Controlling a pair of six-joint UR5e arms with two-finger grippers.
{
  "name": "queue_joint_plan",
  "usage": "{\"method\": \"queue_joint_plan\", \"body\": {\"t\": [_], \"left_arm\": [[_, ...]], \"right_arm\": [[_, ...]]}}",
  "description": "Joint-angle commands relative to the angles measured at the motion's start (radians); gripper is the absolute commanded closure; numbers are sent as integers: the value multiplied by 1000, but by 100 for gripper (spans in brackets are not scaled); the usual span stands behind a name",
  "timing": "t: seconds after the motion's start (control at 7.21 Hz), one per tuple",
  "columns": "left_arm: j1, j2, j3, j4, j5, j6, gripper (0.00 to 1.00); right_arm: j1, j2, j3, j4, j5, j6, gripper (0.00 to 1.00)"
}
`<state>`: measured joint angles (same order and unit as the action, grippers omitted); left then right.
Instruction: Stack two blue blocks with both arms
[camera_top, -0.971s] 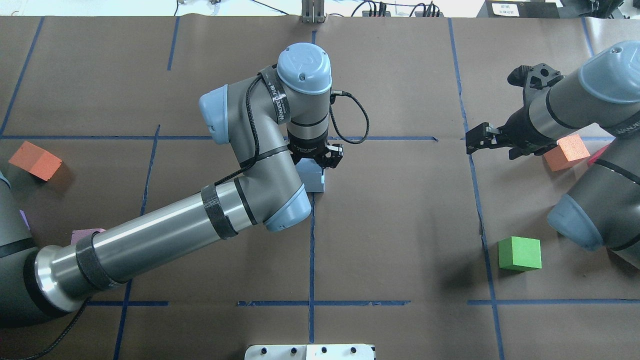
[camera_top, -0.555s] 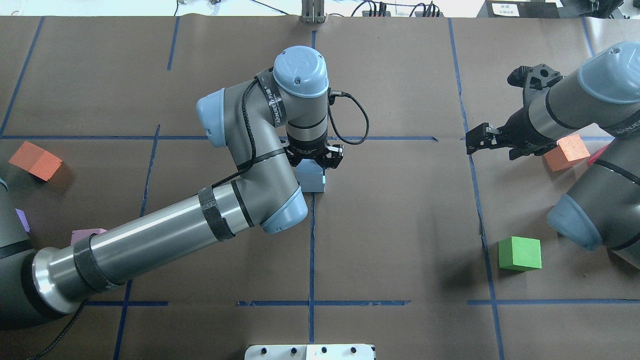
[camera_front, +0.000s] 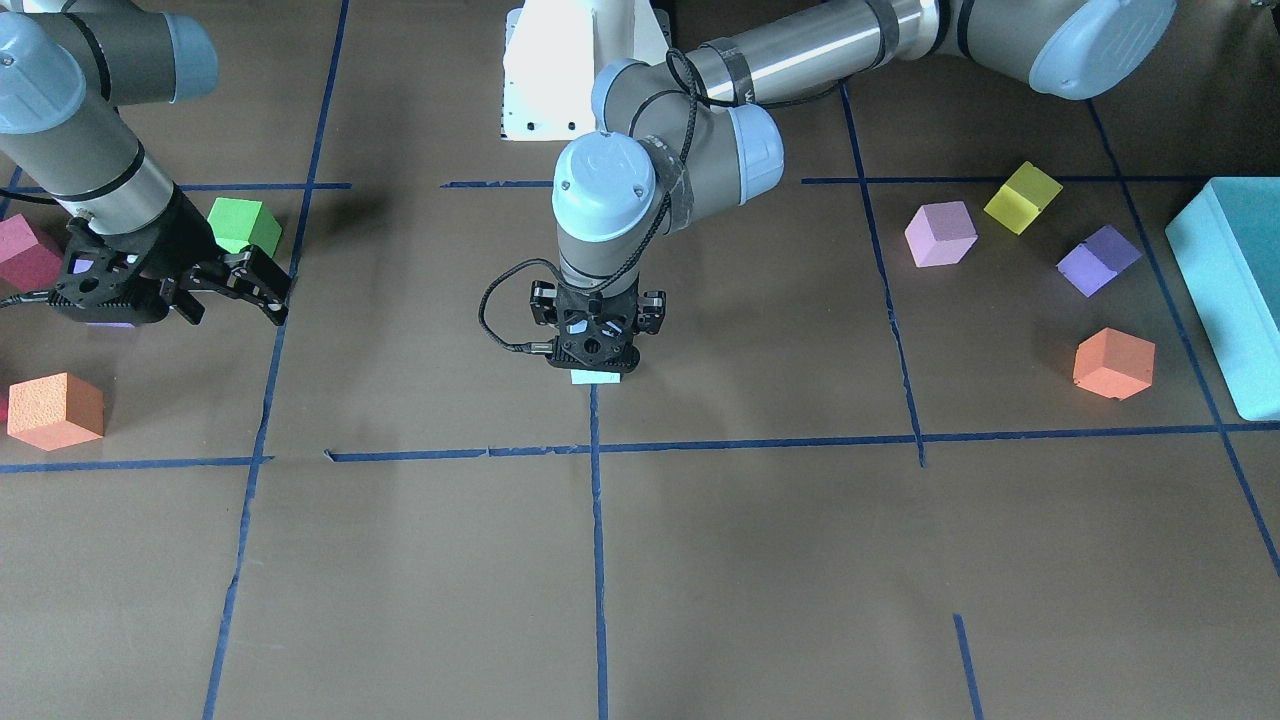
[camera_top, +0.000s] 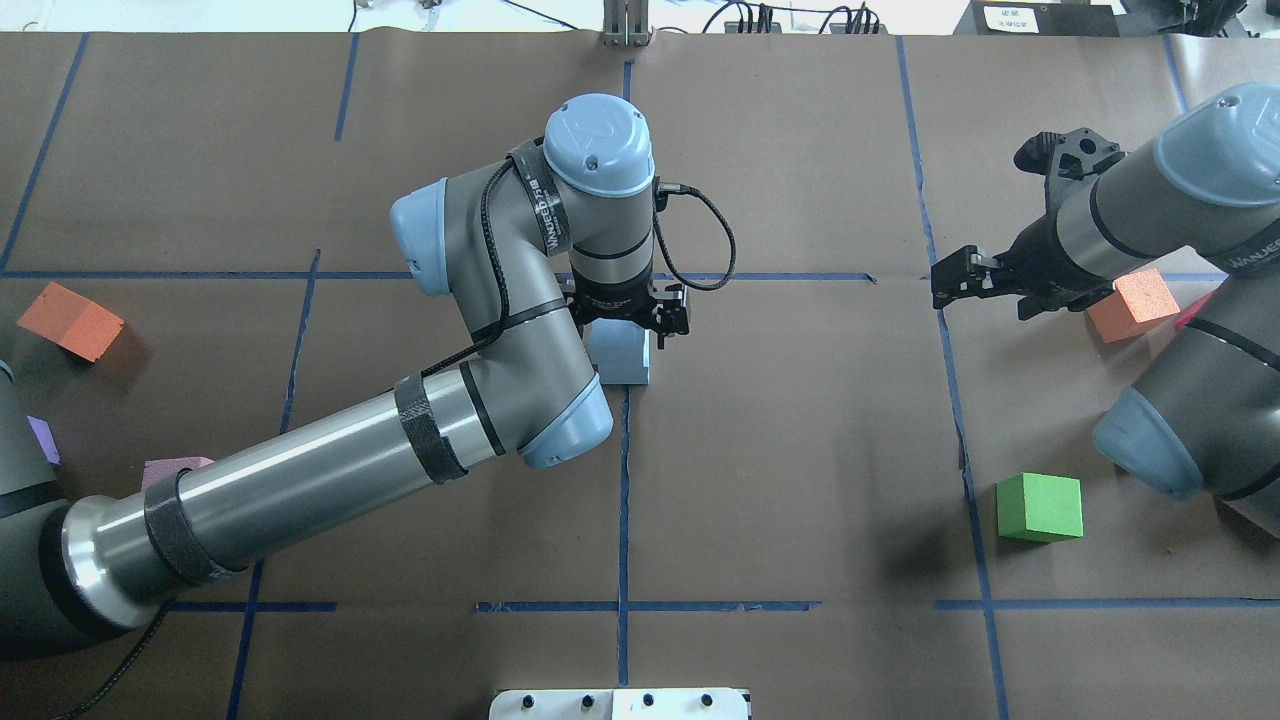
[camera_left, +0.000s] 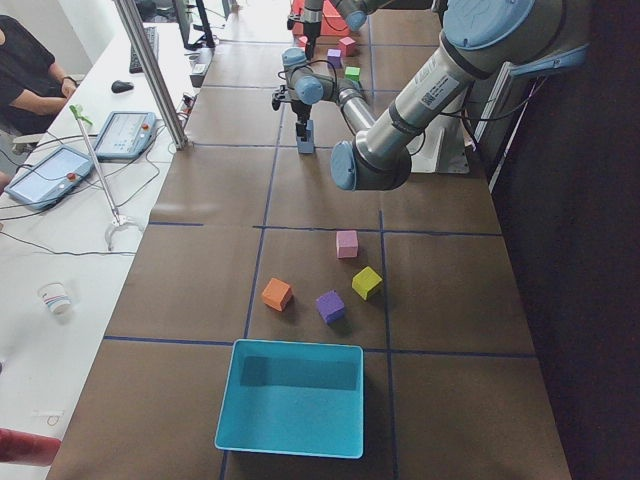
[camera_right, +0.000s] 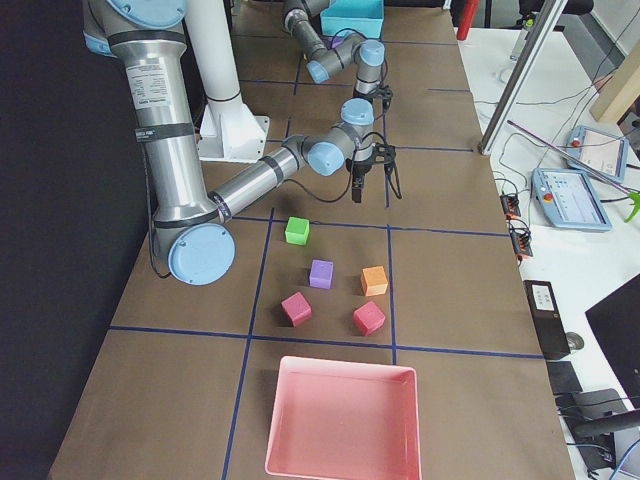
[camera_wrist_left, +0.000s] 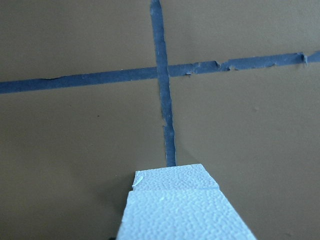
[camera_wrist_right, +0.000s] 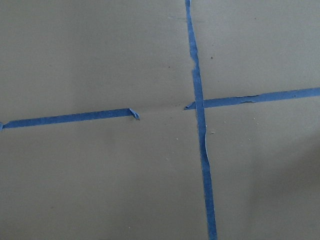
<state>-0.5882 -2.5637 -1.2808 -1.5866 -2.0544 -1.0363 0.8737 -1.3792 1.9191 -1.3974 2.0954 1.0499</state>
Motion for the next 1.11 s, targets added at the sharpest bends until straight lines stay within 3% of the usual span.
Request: {"method": "queue_joint_plan", "body": {"t": [0.0, 0.42, 0.69, 0.97], "left_arm": [[-5, 20, -82, 10, 2, -1, 0], [-115, 175, -392, 91, -7, 39, 0], [-212, 366, -591, 123, -39, 202, 0], [-403, 584, -644, 122, -163, 540, 0]], "right_arm": [[1, 0, 0, 0, 0, -1, 0], [1, 0, 0, 0, 0, -1, 0], [42, 2, 1, 0, 14, -13, 0], [210, -64, -11, -9, 165, -220, 0]]}}
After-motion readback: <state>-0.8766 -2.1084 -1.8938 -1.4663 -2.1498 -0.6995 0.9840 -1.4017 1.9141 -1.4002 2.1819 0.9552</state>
